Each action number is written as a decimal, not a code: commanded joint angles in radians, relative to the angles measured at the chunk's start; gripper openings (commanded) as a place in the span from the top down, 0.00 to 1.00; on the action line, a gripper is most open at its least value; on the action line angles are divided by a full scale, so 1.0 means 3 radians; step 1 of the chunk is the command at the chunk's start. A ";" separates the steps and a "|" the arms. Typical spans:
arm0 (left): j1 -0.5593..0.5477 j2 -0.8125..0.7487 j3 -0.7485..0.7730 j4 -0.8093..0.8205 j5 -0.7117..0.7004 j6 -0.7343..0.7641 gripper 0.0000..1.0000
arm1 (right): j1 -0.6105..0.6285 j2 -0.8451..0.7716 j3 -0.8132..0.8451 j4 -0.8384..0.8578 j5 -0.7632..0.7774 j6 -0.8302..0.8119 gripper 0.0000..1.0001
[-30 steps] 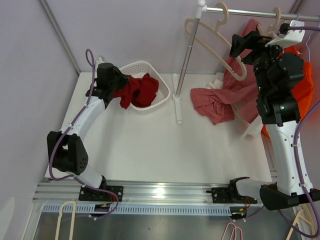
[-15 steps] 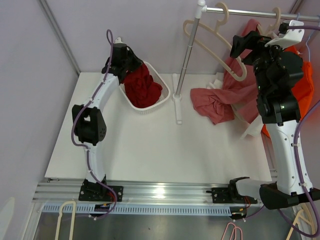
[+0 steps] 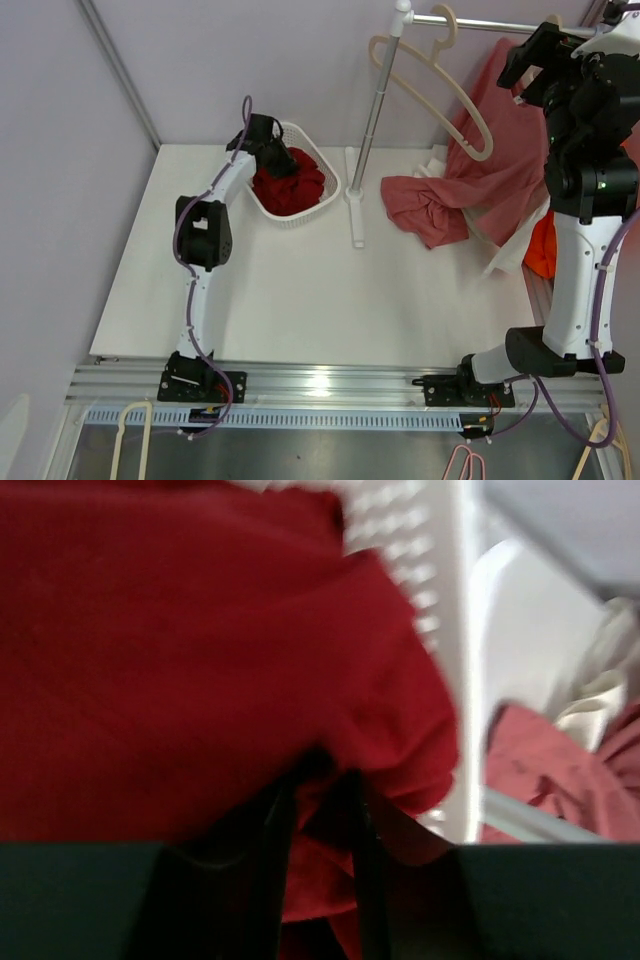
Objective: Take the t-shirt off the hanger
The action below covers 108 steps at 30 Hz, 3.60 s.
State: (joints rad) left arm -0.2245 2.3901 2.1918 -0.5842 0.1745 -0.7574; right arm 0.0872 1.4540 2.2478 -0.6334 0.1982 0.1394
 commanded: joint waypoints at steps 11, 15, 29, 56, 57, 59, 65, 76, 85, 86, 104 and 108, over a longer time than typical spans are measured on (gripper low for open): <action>-0.0110 -0.1053 -0.0843 0.0255 -0.0167 0.0294 0.00 | -0.0571 0.0266 0.0151 -0.0220 -0.0205 -0.0071 0.05; -0.0253 -0.1671 -0.1076 0.0265 -0.0703 0.0576 0.00 | -0.0679 0.0471 0.0458 -0.0373 -0.0446 -0.0132 0.06; -0.0515 -0.3518 -0.2611 0.1277 -0.1047 0.1180 0.01 | -0.0950 0.0757 0.0024 0.0368 -0.0952 0.0138 0.27; -0.0535 -0.3984 -0.3404 0.2023 -0.1221 0.1364 0.01 | -0.0925 0.1284 0.0101 0.0986 -0.0932 0.0016 0.47; -0.0535 -0.3984 -0.3420 0.2024 -0.1221 0.1364 0.01 | -0.0904 0.1294 0.0085 0.1027 -0.0916 -0.0025 0.52; -0.0535 -0.3994 -0.3420 0.2024 -0.1201 0.1364 0.00 | -0.0853 0.1345 0.0110 0.1038 -0.0830 -0.0071 0.61; -0.0535 -0.4060 -0.3461 0.2075 -0.1165 0.1359 0.00 | -0.0812 0.1443 0.0157 0.1129 -0.0849 -0.0173 0.66; -0.0535 -0.4081 -0.3548 0.2162 -0.1119 0.1374 0.01 | -0.0812 0.1530 0.0218 0.1257 -0.0922 -0.0265 0.95; -0.0540 -0.4081 -0.3542 0.2162 -0.1068 0.1374 0.01 | -0.0812 0.1315 0.0346 0.1160 -0.1013 -0.0230 0.98; -0.0545 -0.4081 -0.3537 0.2162 -0.1073 0.1384 0.00 | -0.0807 0.1284 0.0351 0.1165 -0.1024 -0.0230 0.98; -0.0841 -0.4439 -0.3563 0.2188 -0.1206 0.1492 0.01 | -0.0776 0.0190 -0.0737 0.0962 -0.0937 0.0113 1.00; -0.1199 -0.4561 -0.3583 0.2274 -0.1444 0.1741 0.01 | -0.0685 -0.0065 -0.1029 0.0721 -0.0458 0.0322 1.00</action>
State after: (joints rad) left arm -0.5133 1.0634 1.1252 0.0372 -0.2012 -0.3077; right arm -0.1371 1.4887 1.9739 -0.3931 -0.0528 0.1699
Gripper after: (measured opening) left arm 0.994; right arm 0.094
